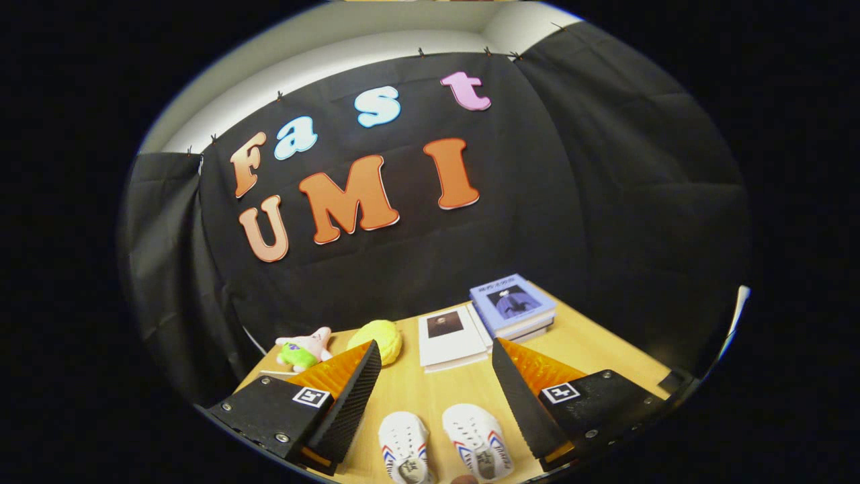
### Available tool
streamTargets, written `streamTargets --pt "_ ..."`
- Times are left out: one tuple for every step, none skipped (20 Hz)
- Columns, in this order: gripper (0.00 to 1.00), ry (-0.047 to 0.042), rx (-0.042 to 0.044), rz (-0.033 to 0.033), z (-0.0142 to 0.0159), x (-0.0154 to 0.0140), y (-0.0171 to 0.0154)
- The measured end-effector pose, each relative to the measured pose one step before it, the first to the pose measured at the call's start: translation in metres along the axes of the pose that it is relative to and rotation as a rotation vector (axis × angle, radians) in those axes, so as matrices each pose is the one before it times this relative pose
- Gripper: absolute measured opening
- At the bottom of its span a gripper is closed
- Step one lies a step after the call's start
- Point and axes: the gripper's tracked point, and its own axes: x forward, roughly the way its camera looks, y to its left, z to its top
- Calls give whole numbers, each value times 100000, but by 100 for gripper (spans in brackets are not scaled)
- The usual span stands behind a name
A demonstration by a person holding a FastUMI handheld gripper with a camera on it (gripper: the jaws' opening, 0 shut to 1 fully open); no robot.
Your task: Open the storage box then place both shoes into the box .Put the left shoe in first, then the right shoe, with the right side of both shoes facing outward in a uniform manner.
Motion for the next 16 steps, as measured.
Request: streamTargets --pt "98 3686 4100 3646 -1561 583 759" --pt "98 3627 4716 3708 -1474 713 718" --pt "98 3696 5075 3606 -1531 787 522" --pt "98 4177 5402 3420 -1453 654 420" --pt "98 3978 5522 3720 -1609 462 272" --pt "98 3834 5319 3712 -1400 704 283" --pt "98 3916 5614 3750 -1441 786 324" --pt "98 3186 4731 3147 -1132 712 200" --pt "98 3409 4025 3307 -1026 493 176" --pt "98 3514 3242 3138 -978 616 210" --pt "98 3885 2791 3343 -1222 514 238" --pt "98 3789 2554 3463 -1066 486 358" --pt "98 3910 2596 3669 -977 452 397" --pt "98 3907 2751 3544 -849 545 289" --pt "98 3869 2738 4039 -723 457 535" --pt "98 3769 2900 3760 -772 673 414"
